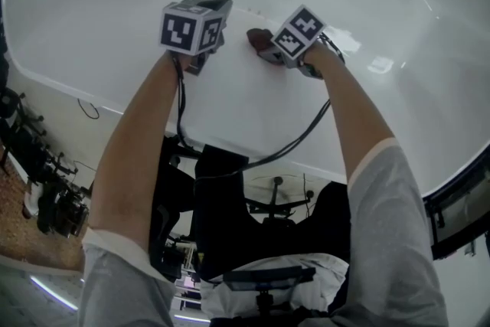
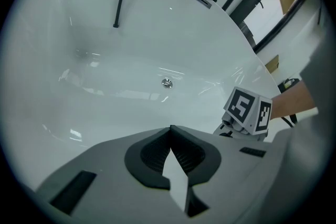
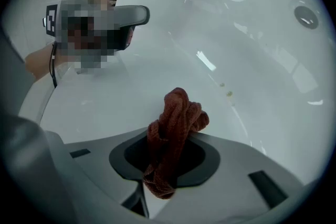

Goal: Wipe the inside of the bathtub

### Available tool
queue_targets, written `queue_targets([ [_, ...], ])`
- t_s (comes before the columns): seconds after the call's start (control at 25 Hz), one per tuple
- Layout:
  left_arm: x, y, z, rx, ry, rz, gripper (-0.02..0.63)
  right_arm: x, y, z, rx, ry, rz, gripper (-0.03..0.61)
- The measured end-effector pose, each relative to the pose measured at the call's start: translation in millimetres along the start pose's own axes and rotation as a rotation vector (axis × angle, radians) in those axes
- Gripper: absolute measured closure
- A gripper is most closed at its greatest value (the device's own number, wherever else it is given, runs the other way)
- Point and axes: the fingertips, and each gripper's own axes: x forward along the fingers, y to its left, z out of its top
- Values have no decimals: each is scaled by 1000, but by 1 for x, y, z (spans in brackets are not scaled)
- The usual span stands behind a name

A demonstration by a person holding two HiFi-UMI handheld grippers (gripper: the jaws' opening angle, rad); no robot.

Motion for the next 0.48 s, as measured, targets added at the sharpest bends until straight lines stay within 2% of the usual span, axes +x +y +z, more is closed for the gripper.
queue_targets([
  [0.28, 11, 39, 4, -18, -24, 41, 607, 37, 26, 90, -67, -72, 91, 479],
  [0.4, 13, 53, 9, -26, -29, 58, 607, 38, 25, 98, -88, -60, 100, 477],
  [0.48, 12, 60, 8, -29, -29, 61, 607, 38, 22, 95, -64, -80, 108, 476],
])
